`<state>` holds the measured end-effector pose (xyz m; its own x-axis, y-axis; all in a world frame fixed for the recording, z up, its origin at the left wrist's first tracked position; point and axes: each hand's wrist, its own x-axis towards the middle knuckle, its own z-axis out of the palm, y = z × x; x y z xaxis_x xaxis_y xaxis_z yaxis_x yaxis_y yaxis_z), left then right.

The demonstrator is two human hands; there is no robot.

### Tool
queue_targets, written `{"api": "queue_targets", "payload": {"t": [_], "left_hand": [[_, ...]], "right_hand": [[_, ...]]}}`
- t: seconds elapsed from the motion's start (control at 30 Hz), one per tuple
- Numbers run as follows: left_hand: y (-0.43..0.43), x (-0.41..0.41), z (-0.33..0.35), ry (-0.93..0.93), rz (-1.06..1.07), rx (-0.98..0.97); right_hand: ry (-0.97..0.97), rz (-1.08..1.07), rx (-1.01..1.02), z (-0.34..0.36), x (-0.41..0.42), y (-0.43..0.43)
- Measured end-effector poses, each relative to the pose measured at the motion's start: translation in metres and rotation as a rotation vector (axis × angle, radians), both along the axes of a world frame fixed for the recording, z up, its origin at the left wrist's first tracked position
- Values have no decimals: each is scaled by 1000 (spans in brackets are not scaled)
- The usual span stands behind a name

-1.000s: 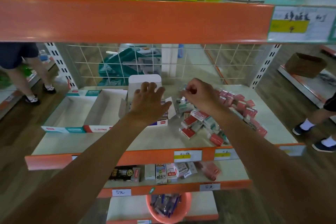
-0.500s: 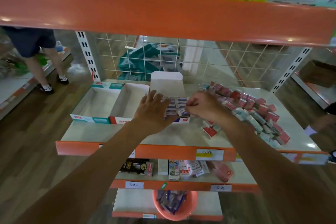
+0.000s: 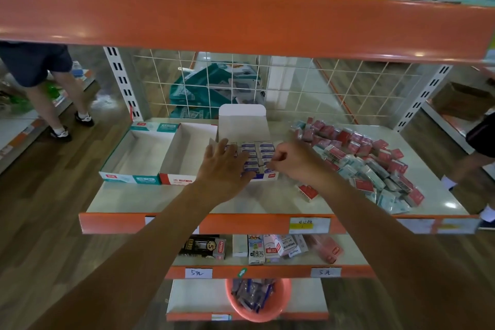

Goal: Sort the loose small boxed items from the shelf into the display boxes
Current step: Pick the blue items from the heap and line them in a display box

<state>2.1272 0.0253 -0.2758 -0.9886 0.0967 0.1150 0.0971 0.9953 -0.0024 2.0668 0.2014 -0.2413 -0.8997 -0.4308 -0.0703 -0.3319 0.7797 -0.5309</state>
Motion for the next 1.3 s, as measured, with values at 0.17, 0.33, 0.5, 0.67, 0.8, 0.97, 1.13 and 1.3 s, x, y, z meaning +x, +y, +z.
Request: {"api": "queue_targets", "payload": {"t": [0.17, 0.33, 0.5, 0.67, 0.8, 0.97, 1.13, 1.3], "left_hand": [[0, 0, 0, 9, -4, -7], [0, 0, 1, -4, 5, -13], [1, 1, 1, 0, 7, 7], [0, 1, -1, 13, 3, -4], [-2, -4, -6, 5, -77, 49], [-2, -8, -22, -68, -140, -13], [1, -5, -17, -45, -102, 49], [10, -6, -13, -93, -13, 121]], "right_hand": [[76, -28, 11, -7, 3, -1], [85, -43, 2, -10, 8, -2], [67, -114, 7, -12, 3, -4], [176, -59, 57, -20, 4, -5], [302, 68, 66, -23, -3, 0], [392, 205, 76, -24, -4, 5], [427, 223, 54, -29, -10, 6], [308, 181, 193, -38, -13, 3]]}}
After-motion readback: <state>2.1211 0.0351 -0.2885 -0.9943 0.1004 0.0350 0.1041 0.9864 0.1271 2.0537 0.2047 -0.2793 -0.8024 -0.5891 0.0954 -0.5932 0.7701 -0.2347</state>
